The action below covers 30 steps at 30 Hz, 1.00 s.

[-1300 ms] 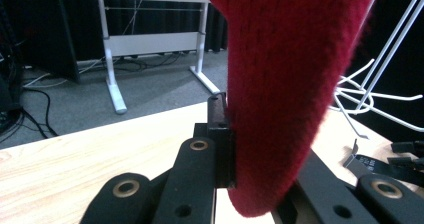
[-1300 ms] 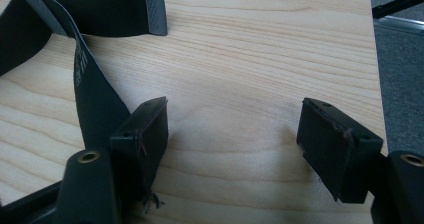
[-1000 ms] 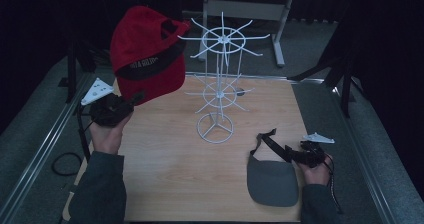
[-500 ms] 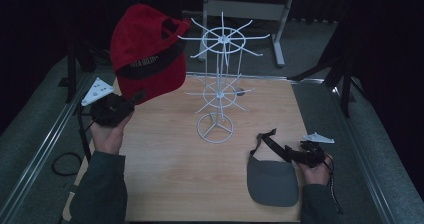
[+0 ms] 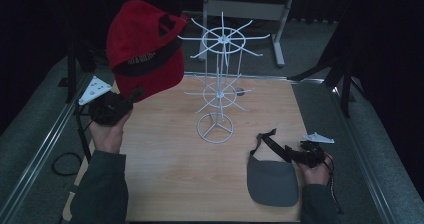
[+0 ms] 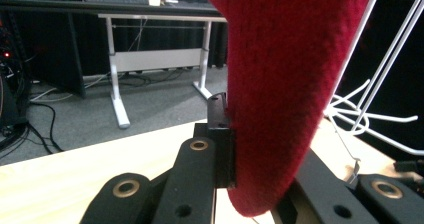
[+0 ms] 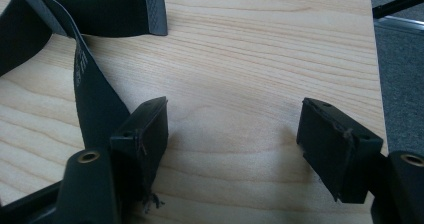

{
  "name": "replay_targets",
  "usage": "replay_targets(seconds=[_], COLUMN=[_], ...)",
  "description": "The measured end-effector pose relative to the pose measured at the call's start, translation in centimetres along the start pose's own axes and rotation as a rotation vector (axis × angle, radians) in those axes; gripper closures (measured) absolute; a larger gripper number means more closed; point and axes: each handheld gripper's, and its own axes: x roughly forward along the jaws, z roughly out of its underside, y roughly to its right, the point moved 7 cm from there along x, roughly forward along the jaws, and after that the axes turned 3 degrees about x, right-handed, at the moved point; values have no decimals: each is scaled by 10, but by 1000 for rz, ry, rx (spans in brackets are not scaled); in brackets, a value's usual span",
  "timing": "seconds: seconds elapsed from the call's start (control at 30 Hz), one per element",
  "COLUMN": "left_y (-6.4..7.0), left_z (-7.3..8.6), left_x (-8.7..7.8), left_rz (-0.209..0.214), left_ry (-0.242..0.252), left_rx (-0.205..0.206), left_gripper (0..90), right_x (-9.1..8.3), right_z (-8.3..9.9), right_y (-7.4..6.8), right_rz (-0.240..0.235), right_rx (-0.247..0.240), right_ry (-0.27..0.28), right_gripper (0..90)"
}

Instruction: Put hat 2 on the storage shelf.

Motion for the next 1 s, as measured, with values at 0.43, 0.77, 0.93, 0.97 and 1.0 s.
replay_targets(seconds=[0.43,0.77,0.93,0.97,1.0], left_y=[8,11,12,12,12], left_z=[11,33,47,50,53], left_x=[9,18,23,24,25], left_rz=[10,-9,-25,-25,-27], left_ry=[-39,-65,-90,-97,-104], left_rx=[41,58,80,83,88], left_gripper=[859,858,858,857,858], right_x=[0,0,0,0,0], right_z=[0,0,0,0,0], right_y=[0,0,0,0,0], right_rz=[0,0,0,0,0], right_rx=[0,0,0,1,0], right_ry=[0,0,1,0,1], right_gripper=[284,284,284,284,284])
